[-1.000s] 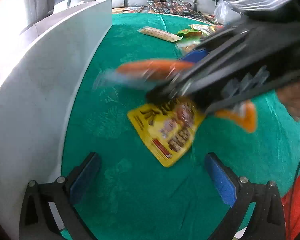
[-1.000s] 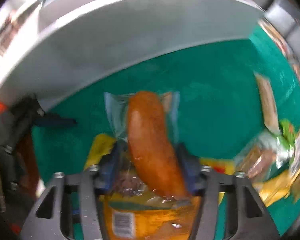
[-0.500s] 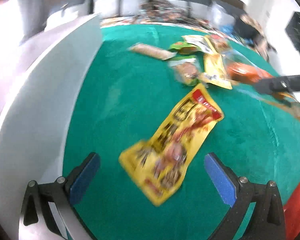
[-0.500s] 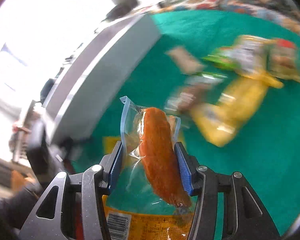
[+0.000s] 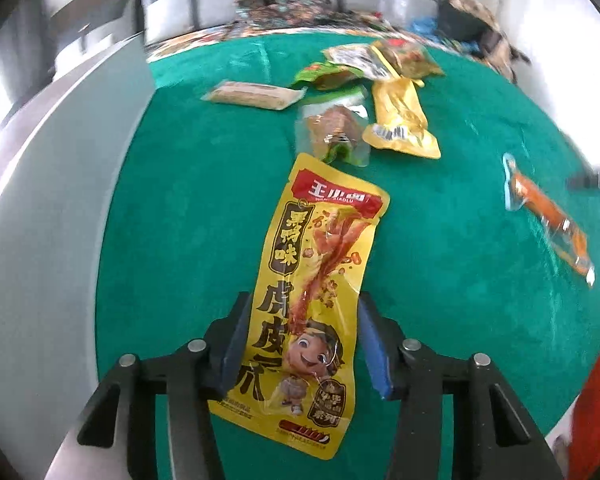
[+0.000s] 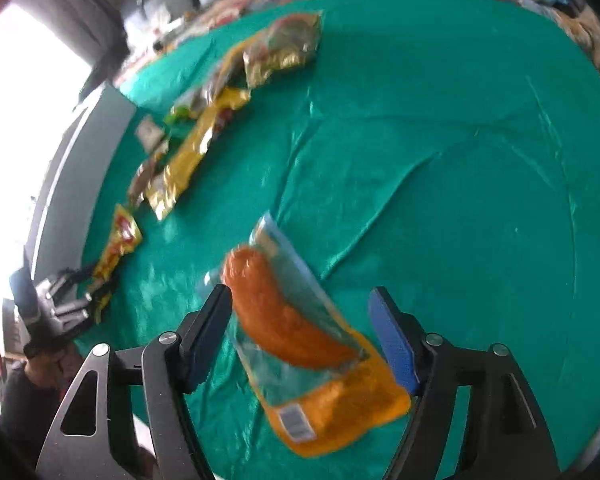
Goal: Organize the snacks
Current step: 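Grasp the yellow cartoon pouch with the left gripper and lift it toward the box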
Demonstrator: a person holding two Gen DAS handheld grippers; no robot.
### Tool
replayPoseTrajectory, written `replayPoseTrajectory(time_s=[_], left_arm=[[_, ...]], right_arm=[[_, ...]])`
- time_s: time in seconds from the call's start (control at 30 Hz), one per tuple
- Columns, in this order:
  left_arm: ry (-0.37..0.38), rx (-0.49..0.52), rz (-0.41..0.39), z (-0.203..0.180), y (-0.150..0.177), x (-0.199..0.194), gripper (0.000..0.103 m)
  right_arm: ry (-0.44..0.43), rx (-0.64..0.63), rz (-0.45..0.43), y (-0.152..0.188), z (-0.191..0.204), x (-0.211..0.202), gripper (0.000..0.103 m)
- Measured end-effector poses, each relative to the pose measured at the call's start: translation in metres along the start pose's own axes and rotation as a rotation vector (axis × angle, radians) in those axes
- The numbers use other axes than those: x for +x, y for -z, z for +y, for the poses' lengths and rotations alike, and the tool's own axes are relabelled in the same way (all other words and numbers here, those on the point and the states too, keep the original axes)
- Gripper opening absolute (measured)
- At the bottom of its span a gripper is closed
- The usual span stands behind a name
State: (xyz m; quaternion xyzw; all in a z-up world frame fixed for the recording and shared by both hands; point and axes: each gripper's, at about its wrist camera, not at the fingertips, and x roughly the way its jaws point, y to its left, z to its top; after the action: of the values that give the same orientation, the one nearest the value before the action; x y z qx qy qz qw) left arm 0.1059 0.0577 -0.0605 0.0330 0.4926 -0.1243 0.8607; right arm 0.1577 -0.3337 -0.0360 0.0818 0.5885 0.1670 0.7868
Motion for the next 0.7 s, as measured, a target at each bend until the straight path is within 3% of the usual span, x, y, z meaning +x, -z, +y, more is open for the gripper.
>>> replayPoseTrajectory(time_s=[0.1, 0.2, 0.27, 0.3, 0.33, 0.43, 0.7], left_arm=[[0.038, -0.085, -0.03, 0.002, 0.01, -0.011, 0.041], [0.06, -0.123, -0.05, -0.001, 0.018, -0.018, 0.038], [0.059, -0.128, -0.06, -0.001, 0.024, -0.024, 0.037], [0.059, -0.133, -0.065, 0.0, 0.025, -0.025, 0.037], [0.061, -0.145, -0.073, 0.003, 0.027, -0.028, 0.037], [0.088, -0.213, -0.104, 0.015, 0.029, -0.034, 0.037], [0.185, -0.347, -0.18, 0.031, 0.018, -0.058, 0.037]], right_arm=[[0.061, -0.198, 0.061, 0.01, 0.037, 0.018, 0.074], [0.196, -0.413, 0.091, 0.023, 0.064, 0.049, 0.075], [0.245, -0.454, 0.045, 0.025, 0.07, 0.058, 0.072], [0.229, -0.406, 0.039, 0.021, 0.065, 0.055, 0.07], [0.214, -0.355, 0.031, 0.016, 0.061, 0.051, 0.054], [0.141, -0.196, 0.013, 0.003, 0.045, 0.032, 0.045], [-0.207, 0.219, -0.125, 0.011, -0.011, -0.016, 0.045]])
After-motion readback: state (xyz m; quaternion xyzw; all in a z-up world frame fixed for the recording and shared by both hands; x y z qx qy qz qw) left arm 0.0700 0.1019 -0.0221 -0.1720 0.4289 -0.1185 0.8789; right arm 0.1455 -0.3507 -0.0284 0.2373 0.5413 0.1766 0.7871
